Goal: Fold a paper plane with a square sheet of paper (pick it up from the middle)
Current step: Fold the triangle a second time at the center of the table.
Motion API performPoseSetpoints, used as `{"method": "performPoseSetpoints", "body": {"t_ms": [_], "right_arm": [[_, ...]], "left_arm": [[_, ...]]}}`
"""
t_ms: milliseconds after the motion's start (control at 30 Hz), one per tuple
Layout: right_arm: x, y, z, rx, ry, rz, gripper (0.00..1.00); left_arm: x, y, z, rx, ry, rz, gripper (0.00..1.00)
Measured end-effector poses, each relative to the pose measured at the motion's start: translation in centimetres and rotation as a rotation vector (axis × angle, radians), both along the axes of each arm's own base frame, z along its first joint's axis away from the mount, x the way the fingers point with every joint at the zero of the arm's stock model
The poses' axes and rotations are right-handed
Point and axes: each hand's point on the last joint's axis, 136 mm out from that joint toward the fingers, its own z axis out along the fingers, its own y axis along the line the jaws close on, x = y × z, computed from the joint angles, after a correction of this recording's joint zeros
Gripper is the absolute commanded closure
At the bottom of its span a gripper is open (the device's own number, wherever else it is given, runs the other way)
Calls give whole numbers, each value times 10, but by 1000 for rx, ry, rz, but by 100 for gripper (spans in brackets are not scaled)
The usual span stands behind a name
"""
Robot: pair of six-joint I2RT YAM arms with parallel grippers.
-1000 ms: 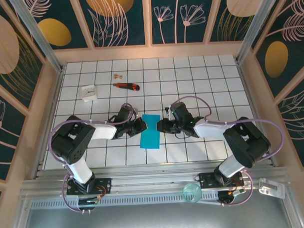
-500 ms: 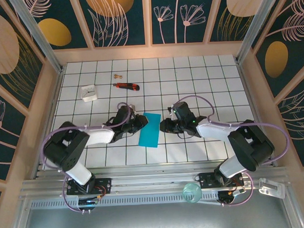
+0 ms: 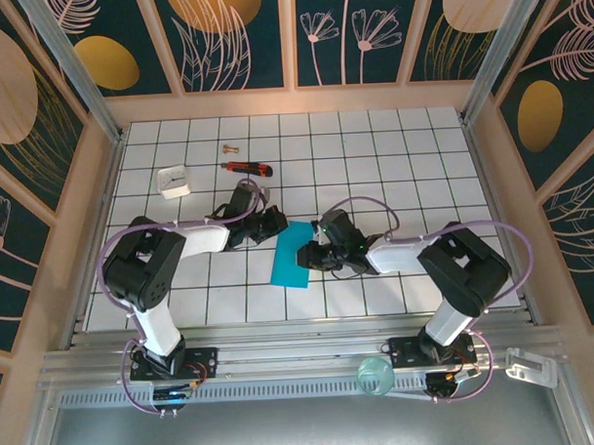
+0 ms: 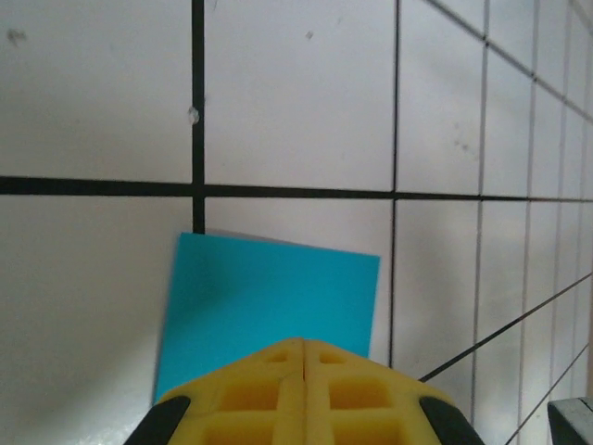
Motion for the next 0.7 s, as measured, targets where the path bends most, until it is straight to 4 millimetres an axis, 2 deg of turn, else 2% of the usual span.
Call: {"method": "performPoseSetpoints", "body": {"t_ms": [67,300,500,700], "right_arm": [[-1,-1,-9,-21,17,1,80],[11,-10,-11,-79,-18,-1,82],[23,-18,-11,-113,-47,7,82],[25,-21,-10,-129,-65,39,79]], "left_arm": [[-2,0,-3,11,9,-13,89],[-3,-6,3,8,0,-65,81],[-9,-6,0,18,23,-94,80],[-4,-12,-3,19,30,-122,83]]}}
